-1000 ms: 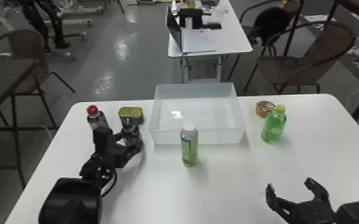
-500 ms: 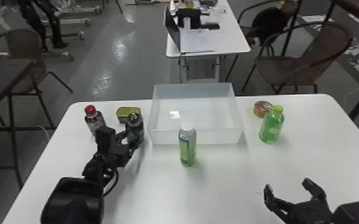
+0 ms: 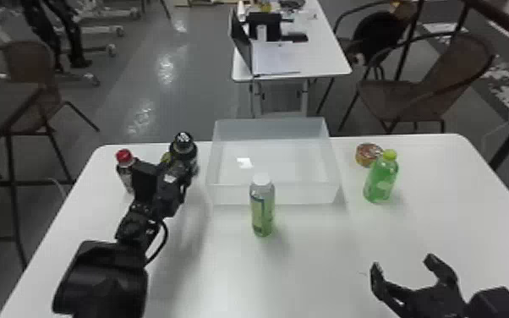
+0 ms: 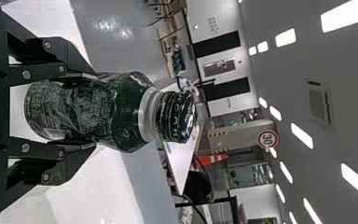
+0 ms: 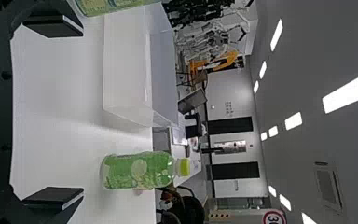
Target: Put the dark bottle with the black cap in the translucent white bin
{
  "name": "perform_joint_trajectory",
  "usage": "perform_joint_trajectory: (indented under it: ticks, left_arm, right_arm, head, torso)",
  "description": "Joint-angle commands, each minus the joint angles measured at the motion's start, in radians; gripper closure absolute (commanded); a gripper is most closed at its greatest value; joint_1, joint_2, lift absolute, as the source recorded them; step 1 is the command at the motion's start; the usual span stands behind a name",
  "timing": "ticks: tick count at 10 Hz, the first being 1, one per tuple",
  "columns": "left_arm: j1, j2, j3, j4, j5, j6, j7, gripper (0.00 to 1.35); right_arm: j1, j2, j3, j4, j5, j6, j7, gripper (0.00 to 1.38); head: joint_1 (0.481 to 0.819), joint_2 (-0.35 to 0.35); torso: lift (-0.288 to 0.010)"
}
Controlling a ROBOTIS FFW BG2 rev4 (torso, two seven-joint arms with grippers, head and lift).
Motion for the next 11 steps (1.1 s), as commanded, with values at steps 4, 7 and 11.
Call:
perform_joint_trajectory:
  ticks: [4,7,11]
  left_arm:
    - [-0.025,-0.008,-0.150,-0.086,0.193,-0.012,-0.014,0.78]
    - [-0.102,-0.026,-0.203,0.027,0.225,0.008,-0.136,0.78]
    - [-0.182,-0.043,-0.201,0.211,0.219,0.011,-0.194,0.65]
  right_arm:
    - [-0.013,0.001,0.002,0.011,0.000,0.000,0.005,0.09]
    - [-0.013,0.001,0.003,0.020,0.000,0.000,0.005,0.09]
    - [-0.019,0.001,0.003,0.028,0.000,0.000,0.006,0.09]
  head:
    - [0.695,0.047]
    - [0.695,-0.024]
    - [0.695,-0.060]
  torso:
    - [-0.056]
    - [-0.056]
    - [-0.056]
